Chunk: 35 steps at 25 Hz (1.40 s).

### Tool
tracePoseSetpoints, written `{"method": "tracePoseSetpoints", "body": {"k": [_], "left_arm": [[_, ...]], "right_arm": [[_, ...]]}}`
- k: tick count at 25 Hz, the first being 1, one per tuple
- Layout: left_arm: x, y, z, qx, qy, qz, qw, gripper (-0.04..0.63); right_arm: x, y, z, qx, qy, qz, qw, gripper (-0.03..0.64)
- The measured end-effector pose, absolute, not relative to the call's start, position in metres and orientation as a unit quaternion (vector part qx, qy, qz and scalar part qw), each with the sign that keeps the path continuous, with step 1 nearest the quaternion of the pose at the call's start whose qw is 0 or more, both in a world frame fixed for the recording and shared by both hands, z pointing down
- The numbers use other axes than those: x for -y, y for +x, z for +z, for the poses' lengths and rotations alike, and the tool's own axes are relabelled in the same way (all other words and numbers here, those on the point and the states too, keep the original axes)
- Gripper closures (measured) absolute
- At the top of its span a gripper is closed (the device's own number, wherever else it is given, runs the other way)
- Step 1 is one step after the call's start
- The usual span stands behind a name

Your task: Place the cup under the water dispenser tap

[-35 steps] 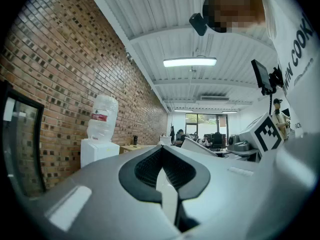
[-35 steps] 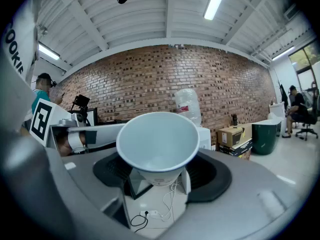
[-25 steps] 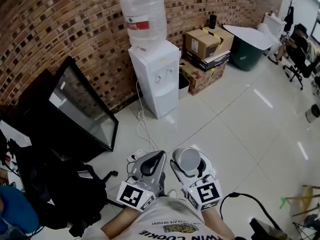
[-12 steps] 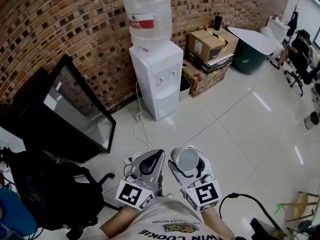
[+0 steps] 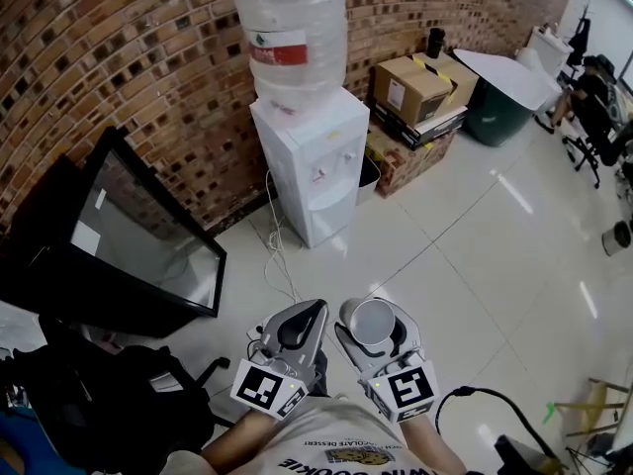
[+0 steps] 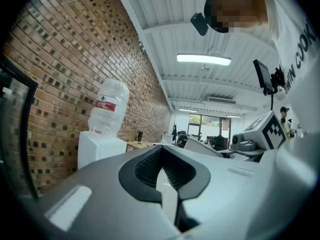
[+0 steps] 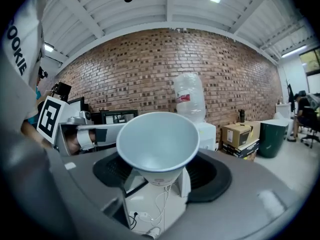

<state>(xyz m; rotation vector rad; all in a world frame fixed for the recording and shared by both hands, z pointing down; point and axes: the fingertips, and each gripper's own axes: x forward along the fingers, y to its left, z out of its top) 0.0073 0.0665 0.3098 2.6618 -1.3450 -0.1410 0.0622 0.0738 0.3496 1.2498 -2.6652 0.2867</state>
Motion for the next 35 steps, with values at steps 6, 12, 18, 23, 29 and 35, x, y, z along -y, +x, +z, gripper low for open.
{"method": "tracePoseSetpoints", "body": {"k": [6, 12, 18, 23, 29, 35], "left_arm": [[-0.015, -0.014, 0.309, 0.437, 0.894, -0.049, 0.089, 0.604], [0.034, -0.036, 0.302, 0.424, 0.899, -0.058, 0.09, 0.604], [0.071, -0.056, 0.298, 0.418, 0.901, -0.071, 0.089, 0.604], [0.088, -0.065, 0.298, 0.416, 0.902, -0.074, 0.09, 0.604], [0.102, -0.071, 0.303, 0.421, 0.899, -0.073, 0.093, 0.604], [0.123, -0.068, 0.312, 0.434, 0.894, -0.063, 0.095, 0.604]], "right_arm": [[-0.022, 0.033, 0.341, 0.895, 0.424, 0.095, 0.097, 0.29], [0.024, 0.009, 0.338, 0.892, 0.43, 0.088, 0.107, 0.29], [0.063, -0.01, 0.33, 0.885, 0.441, 0.077, 0.13, 0.29], [0.083, -0.02, 0.327, 0.885, 0.444, 0.059, 0.129, 0.29], [0.097, -0.029, 0.328, 0.886, 0.439, 0.052, 0.14, 0.29], [0.12, -0.025, 0.336, 0.89, 0.433, 0.046, 0.136, 0.29]]}}
